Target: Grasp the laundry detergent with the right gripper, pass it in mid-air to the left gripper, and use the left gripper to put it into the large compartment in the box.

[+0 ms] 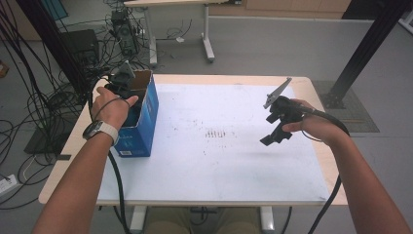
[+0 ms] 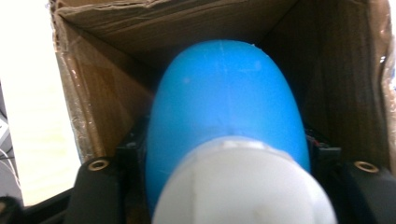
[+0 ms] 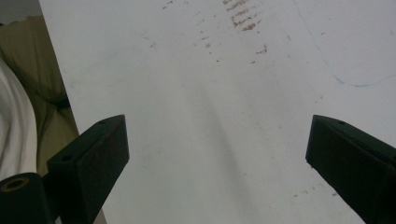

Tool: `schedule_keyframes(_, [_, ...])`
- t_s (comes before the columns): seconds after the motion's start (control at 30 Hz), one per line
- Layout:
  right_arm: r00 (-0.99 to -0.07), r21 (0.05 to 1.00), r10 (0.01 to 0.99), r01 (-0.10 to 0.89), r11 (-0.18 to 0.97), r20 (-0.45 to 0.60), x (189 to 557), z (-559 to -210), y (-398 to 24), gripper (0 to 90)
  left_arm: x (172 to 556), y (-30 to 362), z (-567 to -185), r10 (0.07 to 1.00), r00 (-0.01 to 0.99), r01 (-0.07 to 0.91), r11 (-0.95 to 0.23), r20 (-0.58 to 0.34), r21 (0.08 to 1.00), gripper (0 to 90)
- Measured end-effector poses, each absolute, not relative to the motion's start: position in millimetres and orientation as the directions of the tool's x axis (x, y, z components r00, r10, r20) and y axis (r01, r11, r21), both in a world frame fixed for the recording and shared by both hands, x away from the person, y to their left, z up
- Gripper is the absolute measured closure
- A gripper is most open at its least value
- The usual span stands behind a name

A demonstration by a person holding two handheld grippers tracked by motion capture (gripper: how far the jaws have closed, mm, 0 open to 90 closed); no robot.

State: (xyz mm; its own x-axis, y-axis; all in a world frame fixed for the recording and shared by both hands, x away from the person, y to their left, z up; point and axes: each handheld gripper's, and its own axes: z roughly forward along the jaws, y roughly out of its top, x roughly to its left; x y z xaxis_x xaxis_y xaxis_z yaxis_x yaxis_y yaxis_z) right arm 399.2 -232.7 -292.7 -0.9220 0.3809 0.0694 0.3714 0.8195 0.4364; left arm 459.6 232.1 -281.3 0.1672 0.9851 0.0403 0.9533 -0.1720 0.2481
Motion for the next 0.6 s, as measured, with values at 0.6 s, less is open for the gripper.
schedule_keyframes(0.6, [-0.927,0.433,0.369,0.360,0.826,0.067,399,-292,-227,5.8,455,235,-260,0.981,0.194,0.943,-0.188,0.005,0.276,23.6])
